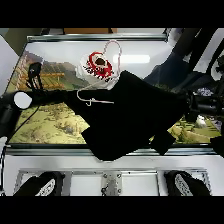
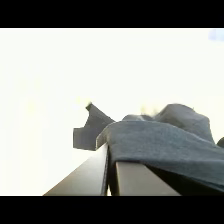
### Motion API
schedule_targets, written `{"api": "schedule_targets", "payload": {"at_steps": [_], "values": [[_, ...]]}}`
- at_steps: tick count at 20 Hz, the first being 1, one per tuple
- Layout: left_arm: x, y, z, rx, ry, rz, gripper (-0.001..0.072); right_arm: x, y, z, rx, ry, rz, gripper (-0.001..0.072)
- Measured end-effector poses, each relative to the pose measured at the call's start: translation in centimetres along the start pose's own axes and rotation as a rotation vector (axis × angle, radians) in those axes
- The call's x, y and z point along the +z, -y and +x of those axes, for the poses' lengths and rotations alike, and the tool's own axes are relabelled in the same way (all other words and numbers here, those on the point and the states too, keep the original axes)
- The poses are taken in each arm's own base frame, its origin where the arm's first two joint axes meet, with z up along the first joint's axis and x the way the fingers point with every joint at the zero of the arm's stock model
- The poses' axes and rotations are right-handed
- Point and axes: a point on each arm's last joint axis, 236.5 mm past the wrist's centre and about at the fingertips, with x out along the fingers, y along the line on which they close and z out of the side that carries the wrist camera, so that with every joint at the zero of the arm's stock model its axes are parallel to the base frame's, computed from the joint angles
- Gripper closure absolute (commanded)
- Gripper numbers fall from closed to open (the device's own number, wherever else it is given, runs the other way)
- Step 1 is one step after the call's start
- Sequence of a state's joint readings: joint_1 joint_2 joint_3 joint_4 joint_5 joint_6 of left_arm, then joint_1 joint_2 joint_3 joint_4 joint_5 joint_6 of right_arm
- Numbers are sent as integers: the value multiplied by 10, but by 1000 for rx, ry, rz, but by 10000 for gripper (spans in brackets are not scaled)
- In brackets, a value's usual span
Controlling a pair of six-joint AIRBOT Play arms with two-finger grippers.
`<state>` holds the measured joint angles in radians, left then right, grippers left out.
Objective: Fold the clothes and pants, and hang the long-sleeved shirts on hangers.
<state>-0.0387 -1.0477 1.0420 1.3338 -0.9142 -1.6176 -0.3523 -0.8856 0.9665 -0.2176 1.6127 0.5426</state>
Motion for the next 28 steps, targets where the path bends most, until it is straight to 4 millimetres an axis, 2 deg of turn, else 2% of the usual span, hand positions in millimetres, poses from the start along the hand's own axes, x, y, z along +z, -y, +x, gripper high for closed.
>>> {"api": "schedule_targets", "payload": {"at_steps": [4,7,9,11,14,16,18,21,24,28], "values": [[18,5,-7,-4,-21,44,688,-6,-1,-1,-20,-29,17,703],[43,17,-25,-19,20,78,688,-13,10,-2,-86,-59,35,703],[65,30,-48,-36,81,106,688,-15,17,-3,-123,-68,46,703],[86,49,-82,-61,160,142,688,-13,25,-3,-161,-62,49,703],[101,82,-138,-112,278,207,689,-6,34,4,-206,-39,37,703],[97,109,-175,-167,340,259,689,0,38,11,-225,-19,23,703],[85,130,-204,-211,368,315,689,12,40,17,-237,26,13,703],[58,151,-230,-246,366,374,689,40,36,20,-228,144,22,703],[28,169,-229,-289,326,419,688,67,25,17,-193,258,8,704],[-4,194,-197,-339,255,464,688,94,4,8,-175,361,-45,703]]}}
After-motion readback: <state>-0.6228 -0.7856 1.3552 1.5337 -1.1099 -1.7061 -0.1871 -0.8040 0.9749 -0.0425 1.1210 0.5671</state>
